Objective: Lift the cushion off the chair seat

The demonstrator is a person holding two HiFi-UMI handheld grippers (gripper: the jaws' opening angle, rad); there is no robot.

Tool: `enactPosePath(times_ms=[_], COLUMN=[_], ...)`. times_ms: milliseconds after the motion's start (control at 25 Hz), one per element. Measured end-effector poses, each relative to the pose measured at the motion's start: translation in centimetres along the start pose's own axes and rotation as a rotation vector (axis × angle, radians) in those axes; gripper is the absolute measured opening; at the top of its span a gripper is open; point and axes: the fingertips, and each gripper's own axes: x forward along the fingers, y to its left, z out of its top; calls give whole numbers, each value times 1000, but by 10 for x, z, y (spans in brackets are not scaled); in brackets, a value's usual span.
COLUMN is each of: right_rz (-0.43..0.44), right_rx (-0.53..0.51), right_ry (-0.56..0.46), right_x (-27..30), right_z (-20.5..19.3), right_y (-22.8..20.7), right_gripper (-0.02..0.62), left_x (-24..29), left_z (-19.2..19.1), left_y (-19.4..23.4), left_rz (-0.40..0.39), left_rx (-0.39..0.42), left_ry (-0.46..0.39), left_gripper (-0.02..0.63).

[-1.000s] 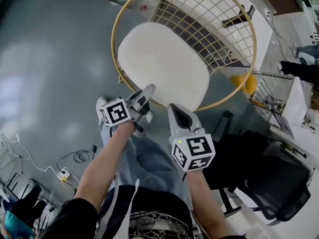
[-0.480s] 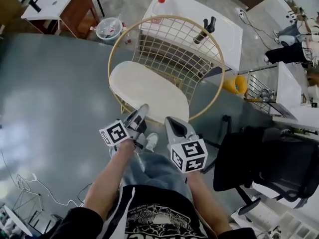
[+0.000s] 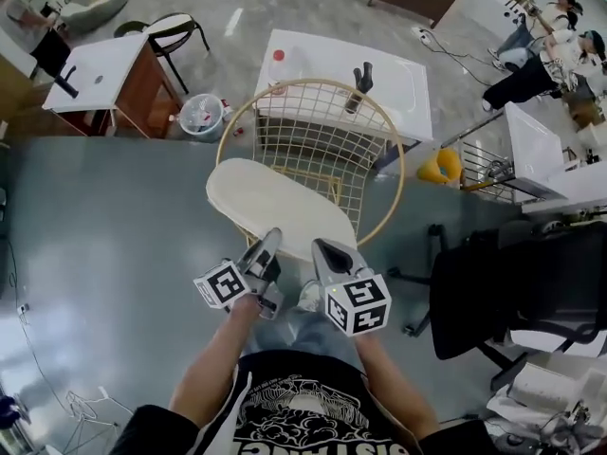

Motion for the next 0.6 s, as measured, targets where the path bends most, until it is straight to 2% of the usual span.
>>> enactPosePath(times_ms=[160,280,600], right_rz=[-23,-40,-73], right_rx=[13,28,33], right_ry=[-56,-109,-234], right_x=[0,-11,-49], right_z=[25,41,73], right_y=[21,27,38], right_gripper=[-2,-2,-2], left_x=[-16,-24,-22], left_z=[30,42,45], left_y=[-23,-44,-118], left_rz=[-11,14,-92], left_rx=[27,62,118], left_ry=[4,7,-23], left_gripper=[34,34,37])
